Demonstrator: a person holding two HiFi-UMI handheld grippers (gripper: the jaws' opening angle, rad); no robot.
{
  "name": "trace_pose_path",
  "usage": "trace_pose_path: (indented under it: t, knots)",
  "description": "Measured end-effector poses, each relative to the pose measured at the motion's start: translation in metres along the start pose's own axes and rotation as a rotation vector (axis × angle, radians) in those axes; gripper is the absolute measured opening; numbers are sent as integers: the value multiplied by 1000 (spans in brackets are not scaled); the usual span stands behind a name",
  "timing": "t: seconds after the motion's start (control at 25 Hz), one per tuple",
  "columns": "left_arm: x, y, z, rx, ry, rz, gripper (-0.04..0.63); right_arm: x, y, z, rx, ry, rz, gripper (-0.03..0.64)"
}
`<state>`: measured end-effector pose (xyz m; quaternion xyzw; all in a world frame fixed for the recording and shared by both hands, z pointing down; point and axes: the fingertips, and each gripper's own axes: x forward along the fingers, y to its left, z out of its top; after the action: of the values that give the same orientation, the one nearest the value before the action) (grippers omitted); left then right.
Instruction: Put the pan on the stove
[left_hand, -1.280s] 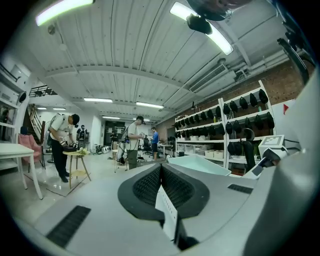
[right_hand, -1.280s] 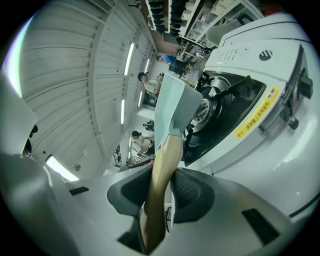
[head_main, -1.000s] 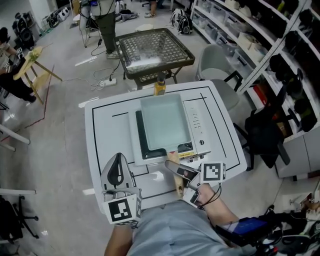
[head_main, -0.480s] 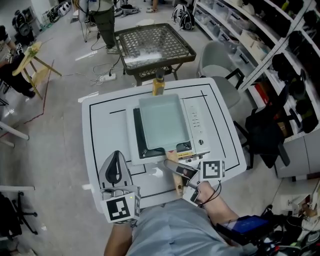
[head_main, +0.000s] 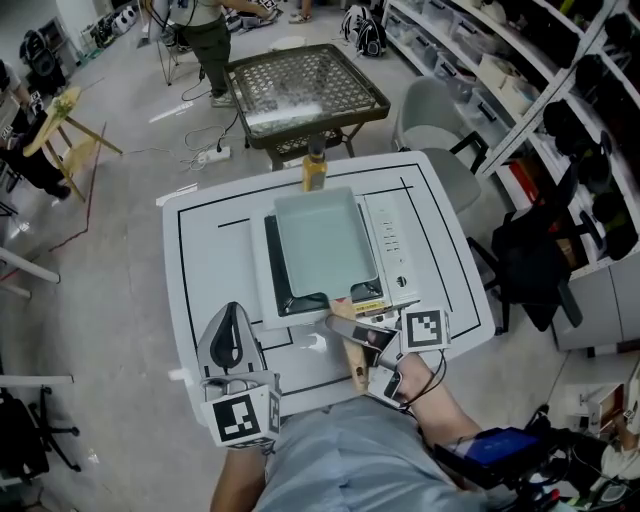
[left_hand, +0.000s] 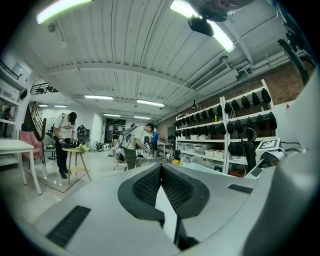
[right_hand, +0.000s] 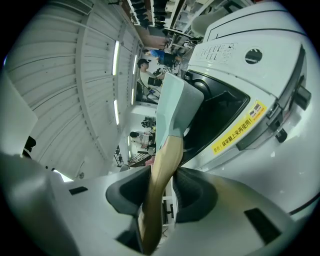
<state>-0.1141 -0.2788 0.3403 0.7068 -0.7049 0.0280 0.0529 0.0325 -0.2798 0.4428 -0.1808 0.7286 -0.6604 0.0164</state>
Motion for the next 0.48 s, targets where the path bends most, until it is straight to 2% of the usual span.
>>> trace_pose_path:
  t: [0.12,0.32,0.48]
  knots:
    - [-4,2,2,7,-4,6,18,0,-1,2,31,-21,15,144]
    - [-10,4,5,19,1,16,18,-7,4,8,19,-61,43,204]
    - [-10,-2,2,55,20,-9,18,-28,4,11,5,-154,53,209]
